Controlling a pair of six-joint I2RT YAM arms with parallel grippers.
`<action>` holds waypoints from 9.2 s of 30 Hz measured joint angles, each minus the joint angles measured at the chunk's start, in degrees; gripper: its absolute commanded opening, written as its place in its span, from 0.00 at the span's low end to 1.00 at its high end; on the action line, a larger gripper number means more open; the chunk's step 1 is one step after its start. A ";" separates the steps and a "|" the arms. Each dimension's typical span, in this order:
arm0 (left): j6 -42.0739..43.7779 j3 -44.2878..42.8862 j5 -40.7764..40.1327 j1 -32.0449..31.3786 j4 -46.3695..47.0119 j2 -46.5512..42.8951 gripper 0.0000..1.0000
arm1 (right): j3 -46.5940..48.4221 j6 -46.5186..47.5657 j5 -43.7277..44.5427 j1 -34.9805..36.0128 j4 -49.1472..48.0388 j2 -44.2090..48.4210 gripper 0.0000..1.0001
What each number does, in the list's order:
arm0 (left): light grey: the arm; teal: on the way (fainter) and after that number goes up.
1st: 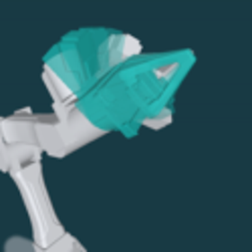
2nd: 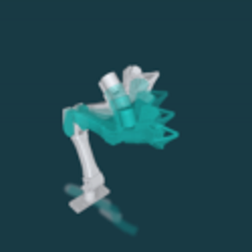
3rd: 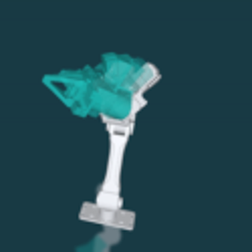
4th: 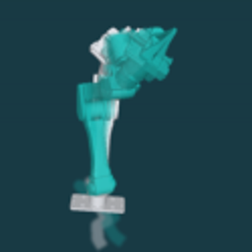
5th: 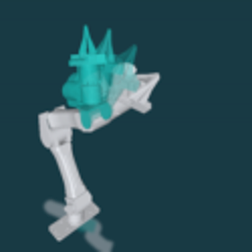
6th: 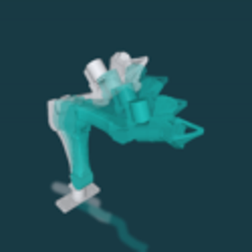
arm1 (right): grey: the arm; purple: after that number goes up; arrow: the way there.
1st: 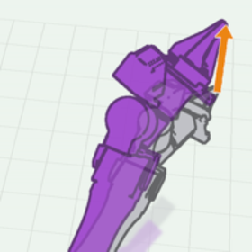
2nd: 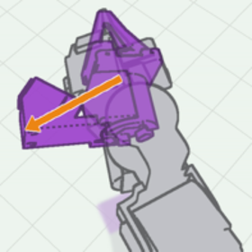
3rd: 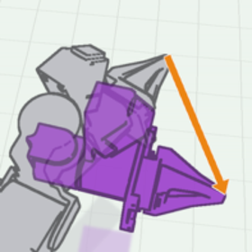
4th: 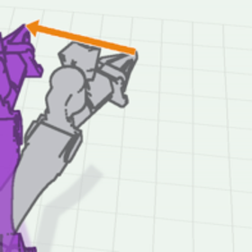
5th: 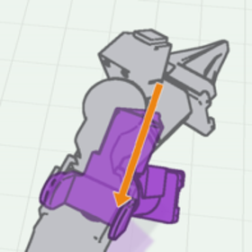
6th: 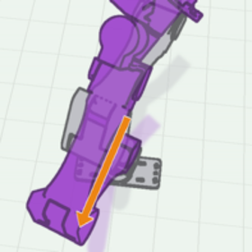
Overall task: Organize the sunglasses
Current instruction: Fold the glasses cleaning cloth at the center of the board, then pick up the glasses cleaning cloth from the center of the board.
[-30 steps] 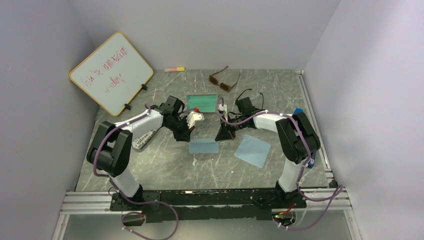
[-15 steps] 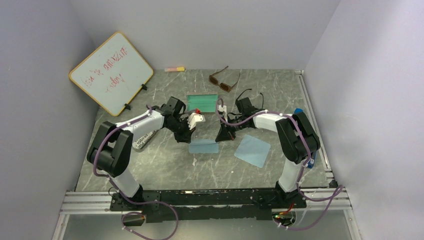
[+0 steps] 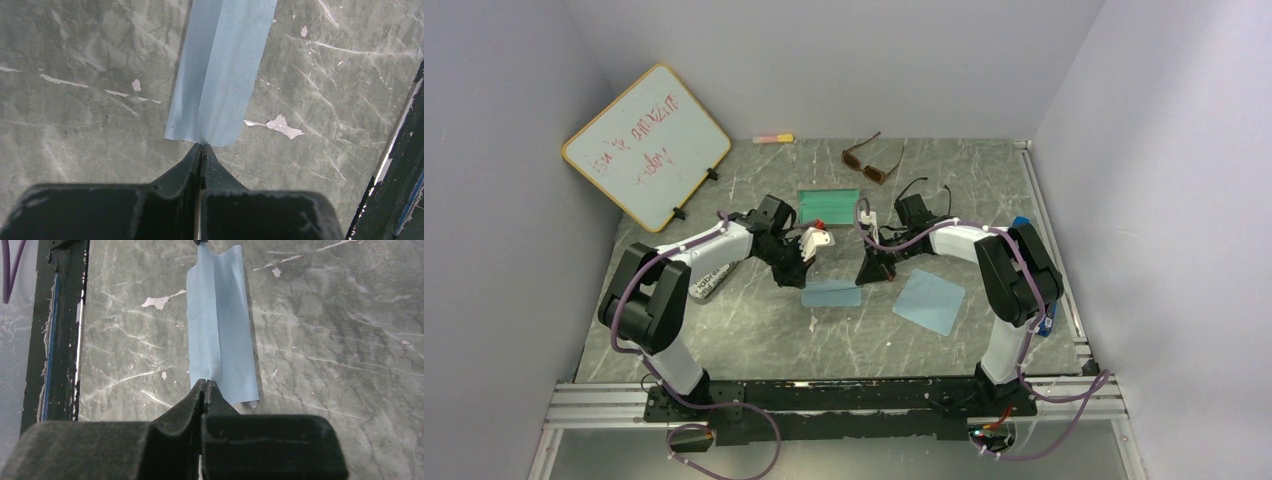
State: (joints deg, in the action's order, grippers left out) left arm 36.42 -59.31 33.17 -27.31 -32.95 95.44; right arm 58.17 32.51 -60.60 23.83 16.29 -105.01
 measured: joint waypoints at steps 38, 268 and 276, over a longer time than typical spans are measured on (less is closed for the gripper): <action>0.46 0.96 0.13 -0.15 -0.33 0.00 0.06 | 1.05 2.21 0.00 0.96 3.58 -1.18 0.03; -0.48 -1.38 -5.38 -1.88 3.15 5.68 0.07 | 6.49 -3.10 9.33 2.03 4.28 -7.10 0.00; -1.09 -1.38 -5.44 -1.92 3.43 5.68 0.05 | 6.49 -3.69 9.29 2.03 4.11 -7.10 0.00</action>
State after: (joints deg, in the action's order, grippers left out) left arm 35.33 -60.69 27.73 -29.23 -29.52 101.12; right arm 64.66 28.82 -51.31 25.87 20.40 -112.12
